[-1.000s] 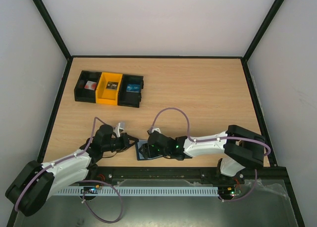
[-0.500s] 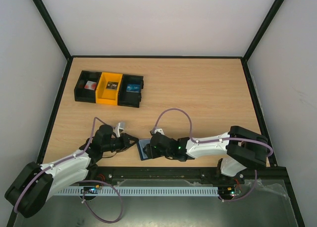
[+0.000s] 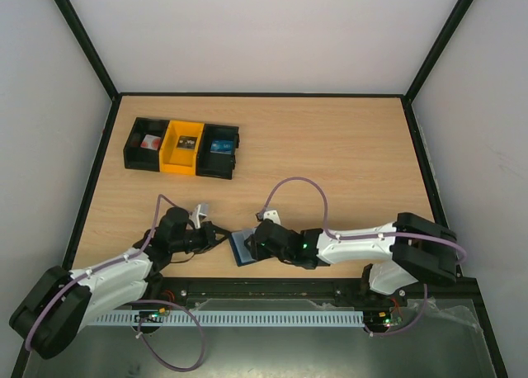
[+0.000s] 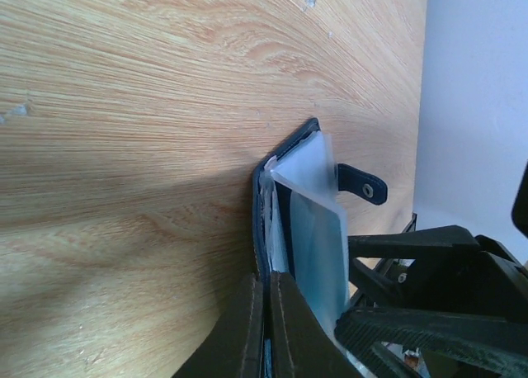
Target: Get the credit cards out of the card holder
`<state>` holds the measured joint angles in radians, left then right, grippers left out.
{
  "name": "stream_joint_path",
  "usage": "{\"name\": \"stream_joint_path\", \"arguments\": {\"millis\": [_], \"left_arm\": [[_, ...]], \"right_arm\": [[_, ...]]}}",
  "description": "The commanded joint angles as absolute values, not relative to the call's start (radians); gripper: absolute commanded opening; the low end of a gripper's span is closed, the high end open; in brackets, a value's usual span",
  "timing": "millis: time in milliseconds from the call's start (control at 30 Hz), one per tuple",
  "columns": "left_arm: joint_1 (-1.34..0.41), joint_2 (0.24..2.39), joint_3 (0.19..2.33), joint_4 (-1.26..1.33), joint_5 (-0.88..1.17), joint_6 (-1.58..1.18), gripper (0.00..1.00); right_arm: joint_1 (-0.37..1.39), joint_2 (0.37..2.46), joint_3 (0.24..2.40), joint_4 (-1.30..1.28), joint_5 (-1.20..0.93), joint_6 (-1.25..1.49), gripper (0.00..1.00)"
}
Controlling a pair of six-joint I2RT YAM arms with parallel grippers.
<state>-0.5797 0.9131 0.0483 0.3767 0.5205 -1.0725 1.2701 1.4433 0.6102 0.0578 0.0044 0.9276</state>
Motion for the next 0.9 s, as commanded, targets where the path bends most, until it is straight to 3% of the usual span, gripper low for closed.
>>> {"name": "stream_joint_path", "arguments": {"millis": [0, 433, 867], "left_arm": [[-0.581, 0.946, 0.070, 0.413, 0.542, -1.050, 0.03], [-0.582, 1.004, 0.105, 0.398, 0.549, -1.003, 0.03], [-0.561, 0.945, 0.215, 0.100, 0.405, -0.884, 0.03]], "right_arm": [[1.273, 1.400, 0.605, -0.020, 0.098, 0.931, 0.45], [1.272, 1.298, 0.571, -0.179, 0.252, 0.959, 0.37], [1.268, 1.290, 0.559, -0.152, 0.243, 0.951, 0.33]]}}
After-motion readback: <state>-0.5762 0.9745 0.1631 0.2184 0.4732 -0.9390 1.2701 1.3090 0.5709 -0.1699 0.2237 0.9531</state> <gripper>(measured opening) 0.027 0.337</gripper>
